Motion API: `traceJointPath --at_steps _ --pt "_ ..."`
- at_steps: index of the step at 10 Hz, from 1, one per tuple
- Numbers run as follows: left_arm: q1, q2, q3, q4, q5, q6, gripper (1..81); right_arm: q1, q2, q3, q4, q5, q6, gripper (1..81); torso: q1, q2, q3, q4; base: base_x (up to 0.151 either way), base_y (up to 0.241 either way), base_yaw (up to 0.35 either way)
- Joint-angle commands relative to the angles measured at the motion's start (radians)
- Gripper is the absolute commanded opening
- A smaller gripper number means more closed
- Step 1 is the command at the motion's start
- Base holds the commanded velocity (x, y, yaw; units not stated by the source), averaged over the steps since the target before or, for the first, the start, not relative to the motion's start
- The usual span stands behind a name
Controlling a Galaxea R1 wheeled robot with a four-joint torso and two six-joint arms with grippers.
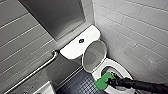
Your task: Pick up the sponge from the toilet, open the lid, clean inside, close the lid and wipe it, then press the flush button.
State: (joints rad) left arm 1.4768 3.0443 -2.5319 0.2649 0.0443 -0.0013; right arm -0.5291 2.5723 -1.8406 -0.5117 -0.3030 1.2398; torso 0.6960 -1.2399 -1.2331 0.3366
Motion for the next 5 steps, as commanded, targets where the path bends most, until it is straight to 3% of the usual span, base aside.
traceJointPath --at_steps 1,5 --pt "0.046 -0.016 -0.001 -0.001 0.092 0.003 81.1 0.074 -0.041 0.113 -0.04 -0.024 0.004 1.0 0.0 0.0 0.0 0.0 0.0 0.0 0.0" --pt "0.046 -0.016 -0.001 -0.001 0.092 0.003 81.1 0.002 -0.145 0.201 -0.079 -0.01 0.004 1.0 0.0 0.0 0.0 0.0 0.0 0.0 0.0"
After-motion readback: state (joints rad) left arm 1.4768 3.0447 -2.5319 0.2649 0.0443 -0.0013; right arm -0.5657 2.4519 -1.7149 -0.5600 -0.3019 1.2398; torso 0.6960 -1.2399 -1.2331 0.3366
